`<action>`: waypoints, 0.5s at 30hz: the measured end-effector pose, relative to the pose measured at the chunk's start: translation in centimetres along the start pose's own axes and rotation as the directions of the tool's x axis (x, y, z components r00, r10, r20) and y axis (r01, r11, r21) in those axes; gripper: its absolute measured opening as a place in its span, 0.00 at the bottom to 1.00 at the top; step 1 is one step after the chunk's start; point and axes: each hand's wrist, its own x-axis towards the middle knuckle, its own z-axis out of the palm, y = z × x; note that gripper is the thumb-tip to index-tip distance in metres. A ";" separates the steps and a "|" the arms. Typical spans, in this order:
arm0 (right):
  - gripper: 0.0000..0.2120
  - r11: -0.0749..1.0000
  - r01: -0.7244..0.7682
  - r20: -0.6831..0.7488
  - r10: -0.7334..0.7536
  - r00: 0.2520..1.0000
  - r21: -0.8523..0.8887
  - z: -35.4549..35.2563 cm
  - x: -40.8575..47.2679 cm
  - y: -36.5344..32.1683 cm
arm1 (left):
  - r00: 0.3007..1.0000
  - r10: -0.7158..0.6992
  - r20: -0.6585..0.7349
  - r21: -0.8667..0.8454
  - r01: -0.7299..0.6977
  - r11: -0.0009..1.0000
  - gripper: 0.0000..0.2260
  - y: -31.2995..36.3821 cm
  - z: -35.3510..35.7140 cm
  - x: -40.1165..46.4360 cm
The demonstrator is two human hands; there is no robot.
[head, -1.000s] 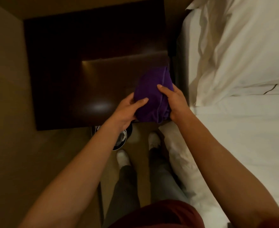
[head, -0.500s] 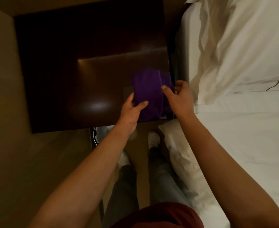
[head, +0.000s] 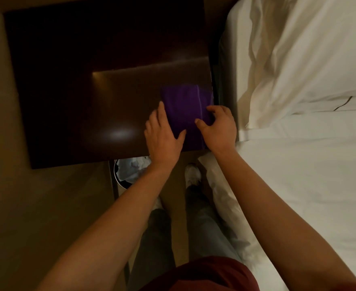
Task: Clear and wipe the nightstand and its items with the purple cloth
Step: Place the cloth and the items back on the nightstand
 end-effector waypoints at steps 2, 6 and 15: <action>0.26 0.997 0.031 -0.029 -0.033 0.999 -0.076 0.1 -0.2 0.0 | 0.991 0.135 0.014 0.117 -0.136 0.984 0.37 -0.2 0.1 -0.2; 0.25 0.988 0.074 -0.060 -0.082 0.995 -0.136 0.4 -0.5 0.4 | 0.965 0.202 0.166 0.099 -0.220 0.970 0.29 -0.4 0.5 0.3; 0.26 0.996 0.082 -0.100 -0.084 0.991 -0.025 -1.0 -1.8 -0.1 | 0.947 0.319 0.028 -0.039 -0.318 0.947 0.25 -0.5 -1.8 0.2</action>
